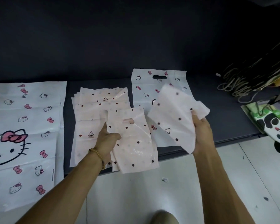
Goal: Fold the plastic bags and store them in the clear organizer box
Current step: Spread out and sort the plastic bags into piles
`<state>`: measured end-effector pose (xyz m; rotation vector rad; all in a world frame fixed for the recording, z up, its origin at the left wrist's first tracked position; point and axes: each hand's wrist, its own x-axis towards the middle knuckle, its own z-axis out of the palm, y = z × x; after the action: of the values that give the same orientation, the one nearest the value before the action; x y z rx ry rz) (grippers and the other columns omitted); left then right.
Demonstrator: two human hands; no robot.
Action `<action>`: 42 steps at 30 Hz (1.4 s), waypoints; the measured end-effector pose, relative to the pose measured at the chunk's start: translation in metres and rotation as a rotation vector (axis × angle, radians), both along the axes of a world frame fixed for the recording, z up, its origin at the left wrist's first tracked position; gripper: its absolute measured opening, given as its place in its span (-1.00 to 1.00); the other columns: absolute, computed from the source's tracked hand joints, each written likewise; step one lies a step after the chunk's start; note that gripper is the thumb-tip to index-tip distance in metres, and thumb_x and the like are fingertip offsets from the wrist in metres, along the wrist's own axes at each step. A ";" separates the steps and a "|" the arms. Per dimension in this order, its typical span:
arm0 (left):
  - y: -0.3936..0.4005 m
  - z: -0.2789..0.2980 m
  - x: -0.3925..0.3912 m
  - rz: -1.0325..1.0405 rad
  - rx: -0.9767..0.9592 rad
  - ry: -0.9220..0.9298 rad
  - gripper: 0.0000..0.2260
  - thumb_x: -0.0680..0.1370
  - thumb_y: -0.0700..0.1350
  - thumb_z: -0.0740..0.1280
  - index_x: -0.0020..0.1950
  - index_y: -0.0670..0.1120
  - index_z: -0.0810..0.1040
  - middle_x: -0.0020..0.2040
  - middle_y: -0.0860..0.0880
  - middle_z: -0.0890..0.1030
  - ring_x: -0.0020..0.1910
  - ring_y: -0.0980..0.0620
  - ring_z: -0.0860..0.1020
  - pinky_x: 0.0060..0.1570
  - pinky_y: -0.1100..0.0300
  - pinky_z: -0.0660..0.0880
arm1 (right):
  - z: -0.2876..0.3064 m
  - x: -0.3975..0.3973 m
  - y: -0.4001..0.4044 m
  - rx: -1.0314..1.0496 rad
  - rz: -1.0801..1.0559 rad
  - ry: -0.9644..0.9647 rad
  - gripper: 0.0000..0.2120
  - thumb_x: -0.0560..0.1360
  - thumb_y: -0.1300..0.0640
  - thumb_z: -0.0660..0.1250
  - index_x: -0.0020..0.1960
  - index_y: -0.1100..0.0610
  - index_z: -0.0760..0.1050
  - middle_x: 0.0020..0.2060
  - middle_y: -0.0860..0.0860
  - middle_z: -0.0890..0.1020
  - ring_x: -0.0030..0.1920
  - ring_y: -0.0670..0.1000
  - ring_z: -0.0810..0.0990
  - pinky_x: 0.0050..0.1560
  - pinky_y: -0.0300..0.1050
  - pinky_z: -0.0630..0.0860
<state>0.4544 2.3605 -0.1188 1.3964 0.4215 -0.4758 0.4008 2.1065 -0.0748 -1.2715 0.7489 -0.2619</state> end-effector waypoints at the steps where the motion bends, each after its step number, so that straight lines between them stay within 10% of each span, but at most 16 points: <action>1: -0.001 0.002 -0.001 0.004 -0.018 0.010 -0.56 0.42 -0.48 0.22 0.13 -0.02 0.52 -0.04 -0.05 0.64 -0.13 -0.05 0.60 -0.27 0.15 0.54 | 0.001 -0.003 0.002 0.085 0.089 -0.001 -0.73 0.48 -0.10 0.37 0.09 0.02 0.59 0.03 0.09 0.68 0.00 0.11 0.67 -0.03 0.09 0.60; 6: -0.004 0.009 -0.005 -0.017 -0.097 0.082 -0.67 0.49 -0.34 0.24 0.18 -0.08 0.56 0.04 -0.18 0.66 -0.03 -0.20 0.62 -0.09 -0.02 0.58 | -0.016 -0.004 0.048 -0.103 0.346 0.102 -0.84 0.57 0.14 0.29 -0.09 0.08 0.64 -0.20 0.00 0.71 -0.29 -0.06 0.65 -0.39 -0.27 0.51; 11: 0.007 0.015 0.000 -0.143 -0.406 0.254 -0.48 0.47 0.37 0.20 0.17 0.03 0.63 0.11 -0.11 0.65 0.11 -0.16 0.61 0.12 -0.12 0.50 | -0.036 0.007 0.066 -0.660 0.601 0.235 -0.81 0.56 0.14 0.26 -0.17 0.23 0.43 -0.37 0.03 0.48 -0.37 -0.04 0.41 -0.39 -0.29 0.38; 17: 0.005 0.006 0.003 -0.068 0.016 0.033 -0.72 0.52 -0.36 0.25 0.10 -0.03 0.54 -0.08 -0.02 0.65 -0.21 0.01 0.62 -0.37 0.22 0.52 | -0.049 0.015 0.057 -0.798 0.329 0.246 -0.67 0.50 -0.06 0.34 0.16 0.12 0.52 -0.03 0.04 0.61 0.00 0.04 0.57 -0.08 -0.20 0.50; 21: 0.006 0.003 0.005 -0.026 -0.034 -0.020 -0.65 0.52 -0.39 0.25 0.06 0.06 0.52 -0.09 0.03 0.65 -0.17 0.02 0.62 -0.25 0.15 0.55 | -0.070 0.005 0.015 -1.175 0.420 0.612 -0.17 0.41 -0.36 0.27 0.52 0.02 0.10 0.52 0.11 0.12 0.51 0.15 0.03 0.44 0.18 0.07; 24: 0.004 0.001 0.006 -0.013 -0.050 -0.025 -0.62 0.52 -0.39 0.24 0.18 0.03 0.50 0.01 -0.03 0.64 -0.05 -0.10 0.61 -0.02 0.00 0.55 | -0.087 -0.001 0.002 -1.254 0.564 0.689 -0.32 0.48 -0.39 0.09 0.51 -0.15 0.08 0.55 0.07 0.01 0.53 0.15 -0.09 0.44 0.25 -0.04; 28: -0.003 0.002 0.006 -0.023 -0.051 -0.038 -0.61 0.52 -0.38 0.25 0.21 0.04 0.49 0.03 -0.02 0.64 -0.03 -0.10 0.61 -0.10 0.05 0.55 | -0.083 0.001 -0.017 -1.413 0.400 0.602 -0.65 0.62 -0.09 0.09 0.34 -0.02 0.42 0.37 0.05 0.39 0.41 0.16 0.25 0.26 0.17 0.30; 32: -0.020 0.002 0.006 -0.052 -0.058 -0.058 -0.59 0.53 -0.37 0.25 0.23 0.07 0.48 0.07 -0.03 0.64 -0.01 -0.10 0.62 -0.08 0.02 0.56 | -0.060 0.008 -0.044 -1.246 0.127 0.603 -0.68 0.63 0.03 0.08 0.05 0.22 0.52 -0.04 0.23 0.61 -0.01 0.27 0.55 -0.09 0.06 0.45; 37: -0.064 -0.001 0.008 -0.075 -0.083 -0.061 -0.55 0.55 -0.34 0.25 0.29 0.13 0.42 0.16 -0.03 0.59 0.10 -0.16 0.56 0.12 -0.16 0.50 | -0.019 0.018 -0.095 -0.738 -0.310 0.469 -0.70 0.63 0.12 0.10 0.06 0.29 0.52 -0.06 0.20 0.59 -0.04 0.19 0.54 -0.09 -0.08 0.40; 42: -0.124 -0.004 0.037 -0.156 -0.107 -0.121 -0.53 0.54 -0.35 0.24 0.27 0.17 0.41 0.09 0.01 0.60 0.04 -0.06 0.58 0.01 -0.06 0.57 | -0.002 0.019 -0.118 -0.689 -0.417 0.161 -0.68 0.63 0.11 0.10 -0.16 0.28 0.47 -0.33 0.08 0.49 -0.31 0.01 0.42 -0.29 -0.16 0.33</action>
<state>0.4915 2.2361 -0.1230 1.3518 0.1869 -0.5297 0.4193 1.9887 -0.0764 -1.7869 1.1164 -0.8150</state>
